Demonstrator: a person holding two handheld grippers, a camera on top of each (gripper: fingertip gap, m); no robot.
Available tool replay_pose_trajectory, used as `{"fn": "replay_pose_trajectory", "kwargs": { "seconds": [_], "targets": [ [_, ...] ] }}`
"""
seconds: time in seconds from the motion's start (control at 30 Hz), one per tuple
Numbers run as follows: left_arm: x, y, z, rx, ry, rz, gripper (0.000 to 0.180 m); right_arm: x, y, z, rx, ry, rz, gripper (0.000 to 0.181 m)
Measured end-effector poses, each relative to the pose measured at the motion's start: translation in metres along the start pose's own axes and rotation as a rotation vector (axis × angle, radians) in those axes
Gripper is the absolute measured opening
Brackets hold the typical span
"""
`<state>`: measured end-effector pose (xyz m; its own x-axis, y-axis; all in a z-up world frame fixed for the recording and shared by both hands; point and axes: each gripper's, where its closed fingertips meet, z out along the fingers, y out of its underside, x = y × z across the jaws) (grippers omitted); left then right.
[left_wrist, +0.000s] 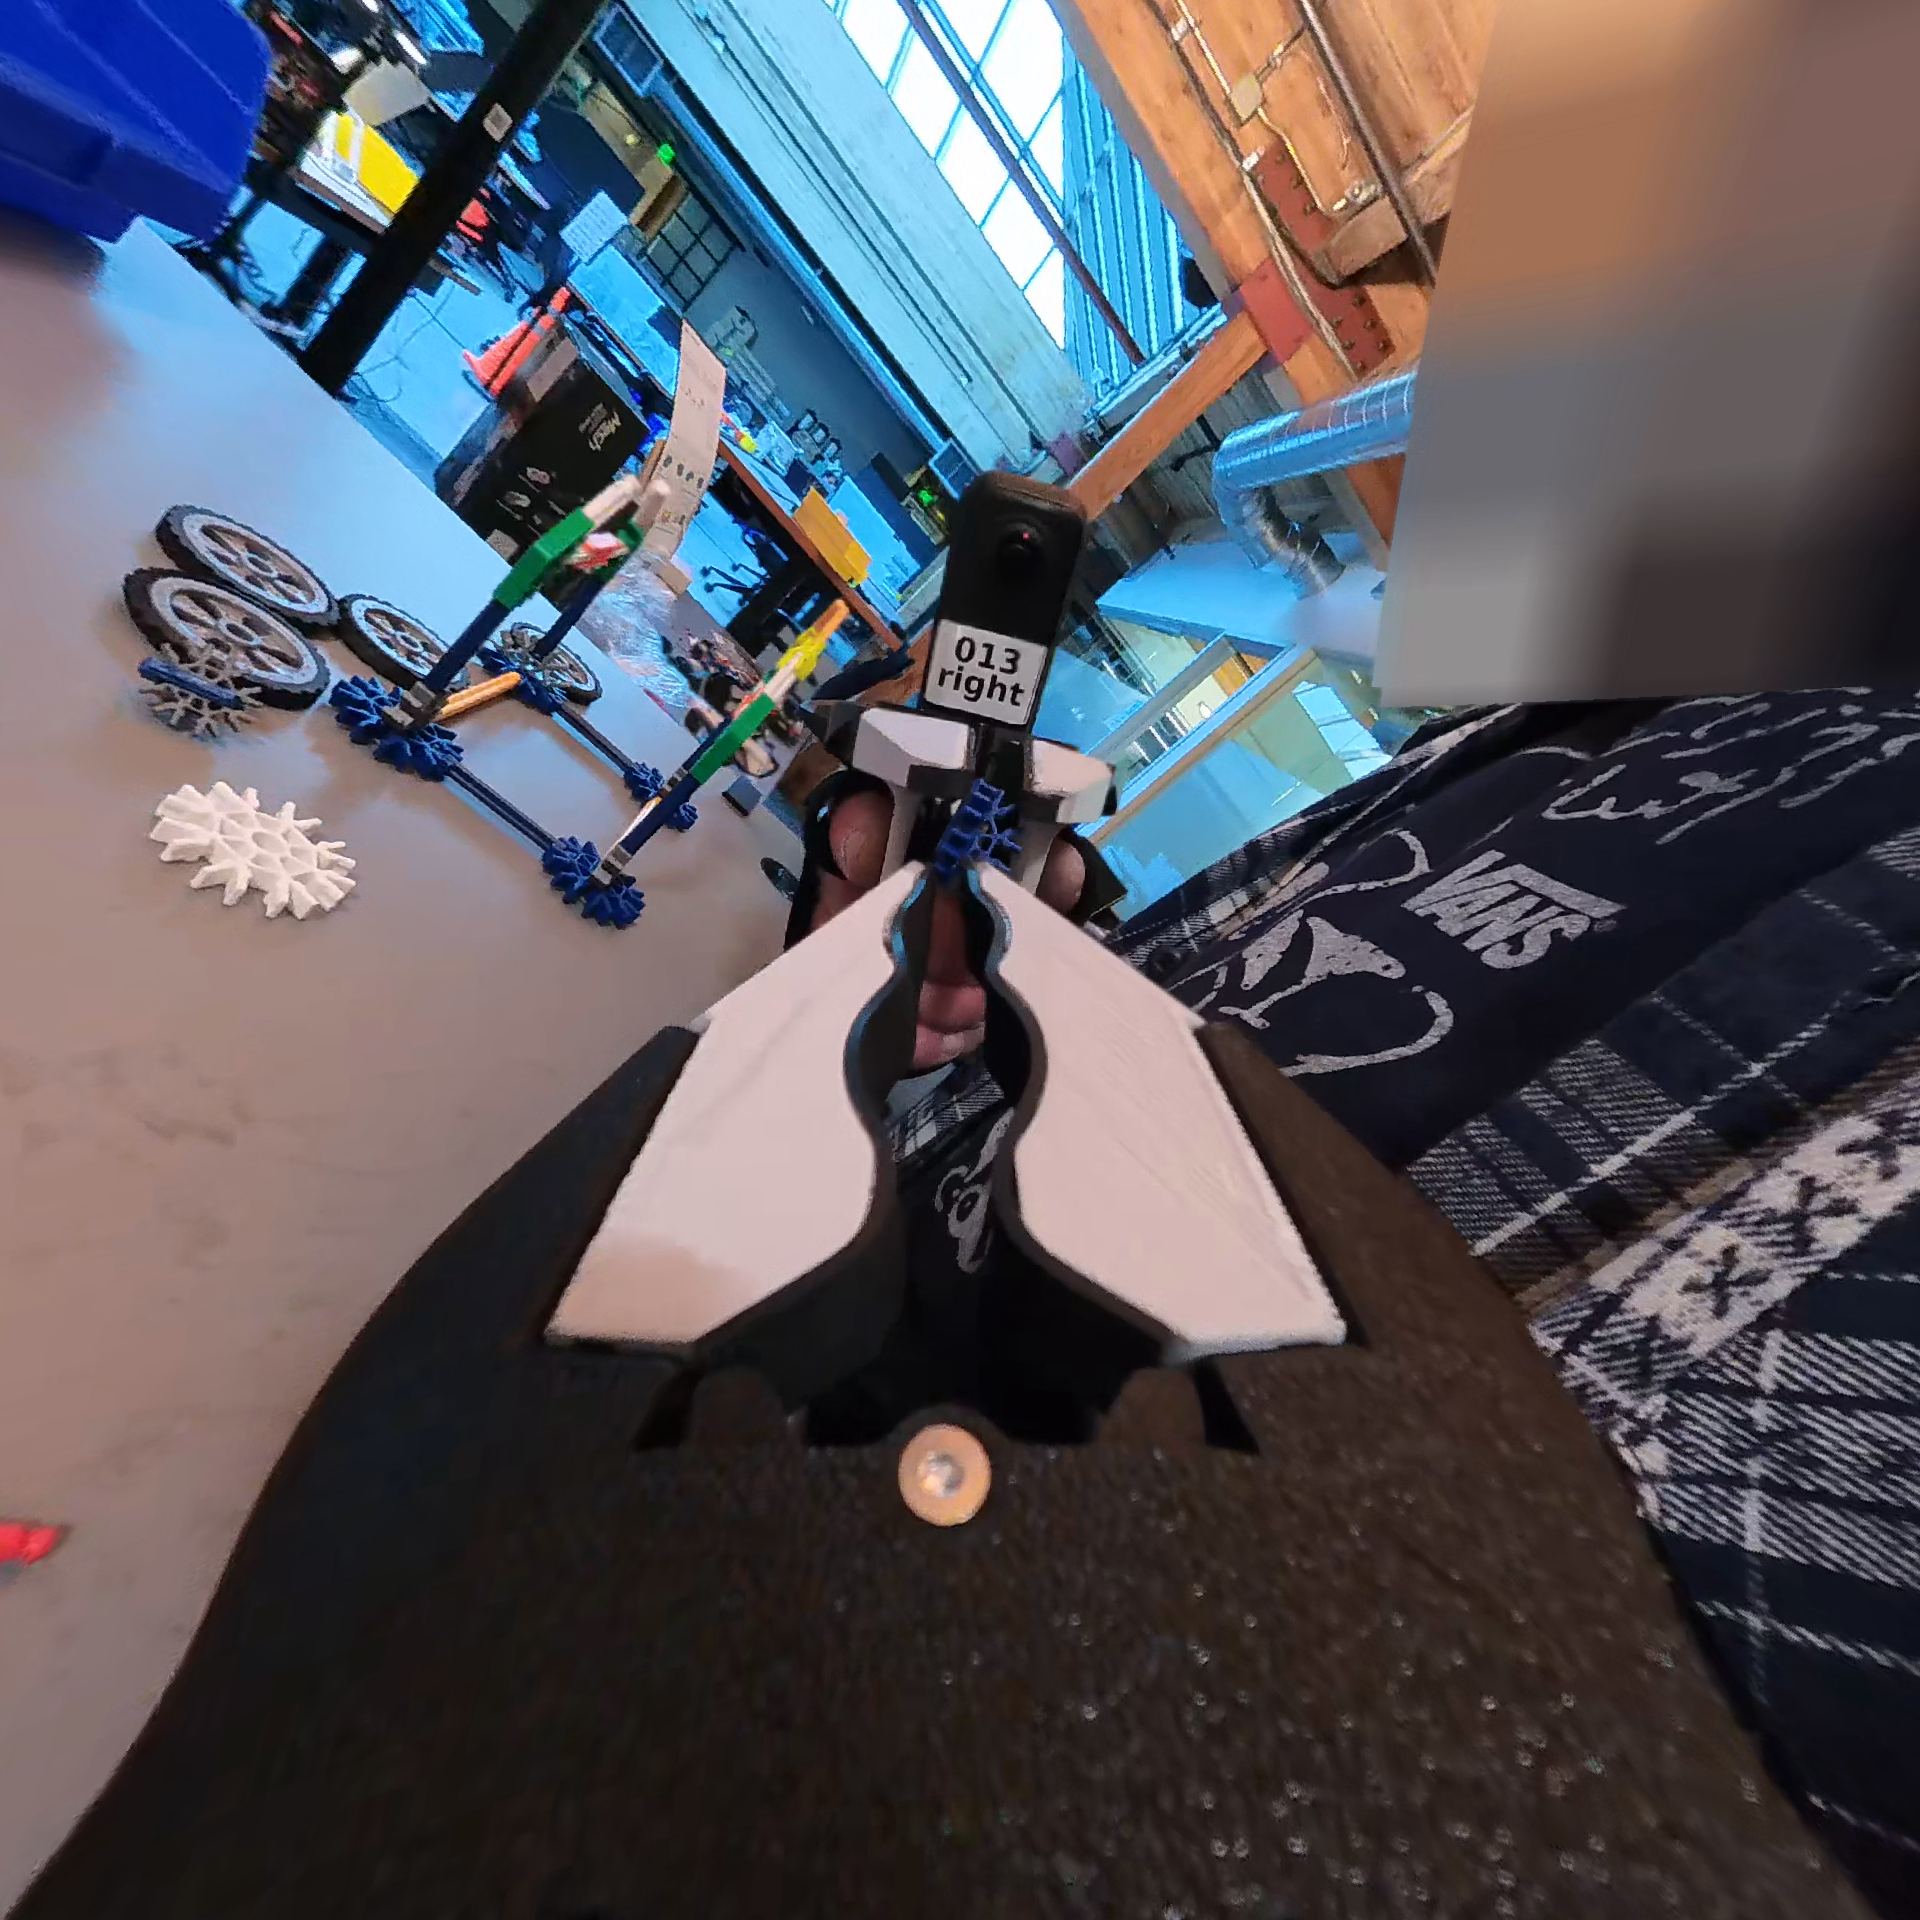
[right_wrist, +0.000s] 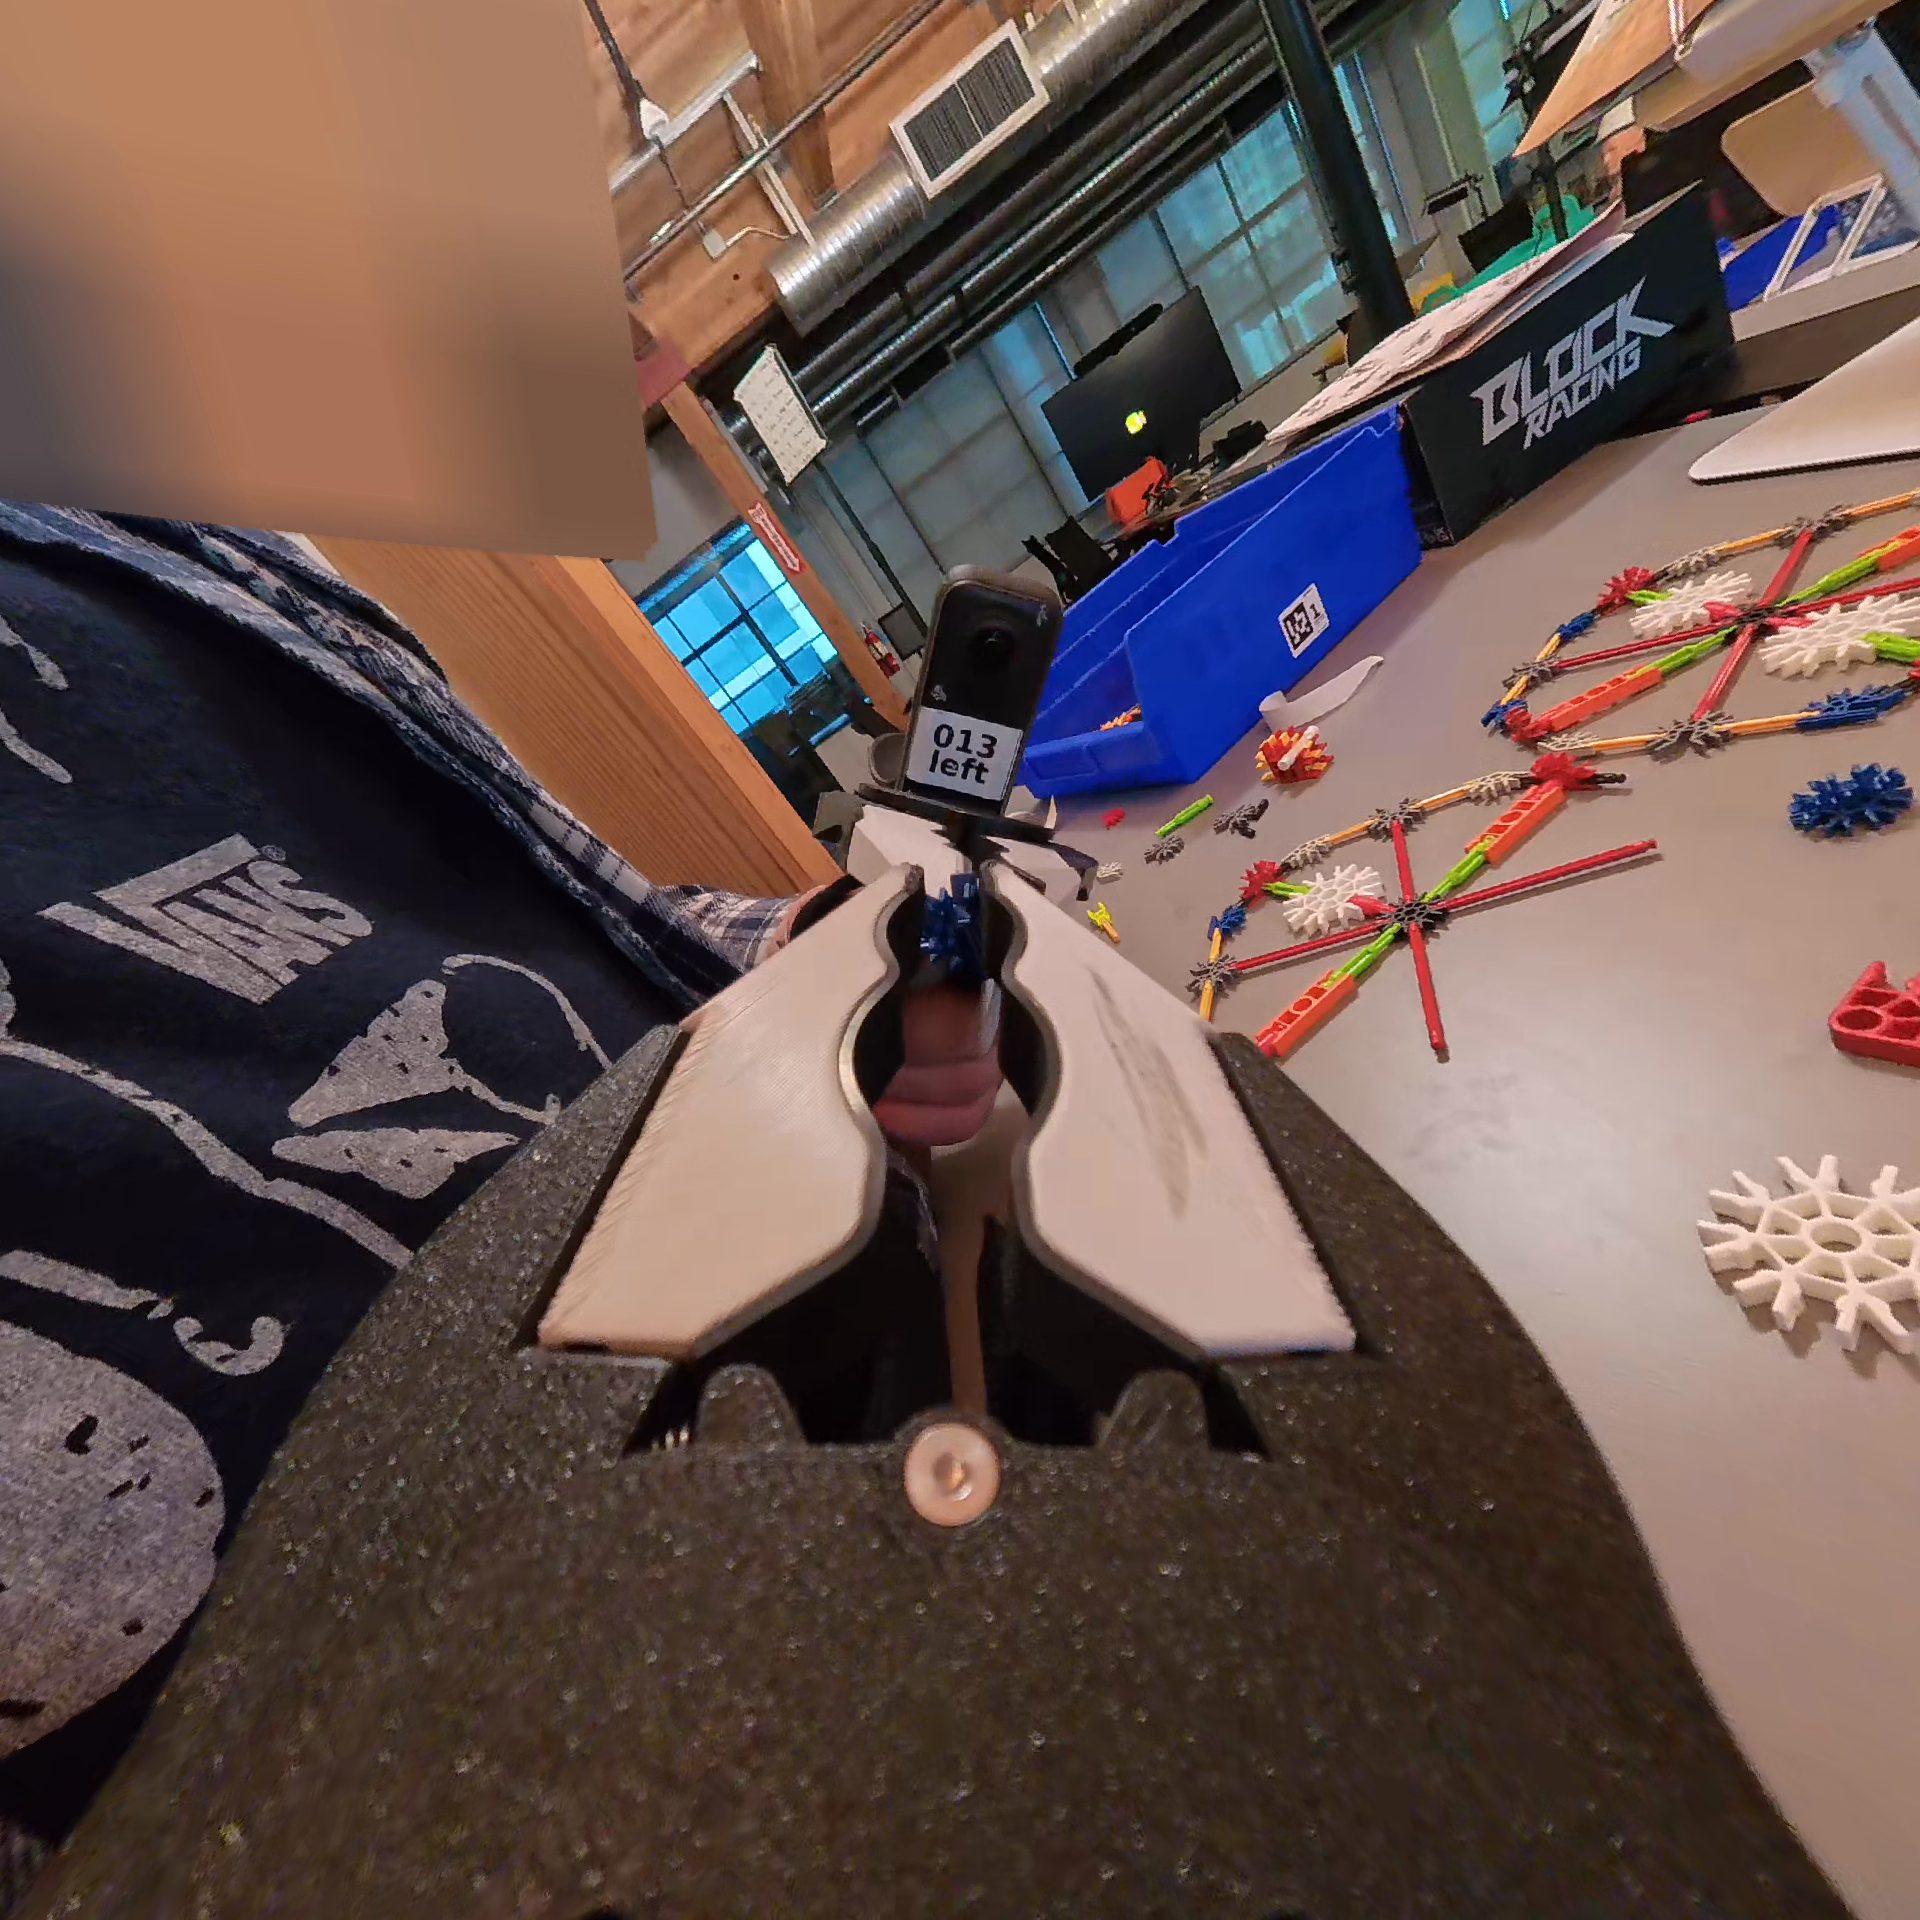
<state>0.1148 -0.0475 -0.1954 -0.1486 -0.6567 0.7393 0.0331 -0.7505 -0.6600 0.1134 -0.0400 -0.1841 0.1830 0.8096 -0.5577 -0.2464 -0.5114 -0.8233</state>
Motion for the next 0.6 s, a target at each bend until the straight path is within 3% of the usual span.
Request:
{"fn": "replay_pose_trajectory", "kwargs": {
  "seconds": [0.6],
  "targets": [
    [0.007, -0.011, 0.006, 0.018, -0.031, 0.124, 0.0, -0.004, -0.005, -0.008, 0.045, -0.045, 0.043, 0.008]
  ]
}}
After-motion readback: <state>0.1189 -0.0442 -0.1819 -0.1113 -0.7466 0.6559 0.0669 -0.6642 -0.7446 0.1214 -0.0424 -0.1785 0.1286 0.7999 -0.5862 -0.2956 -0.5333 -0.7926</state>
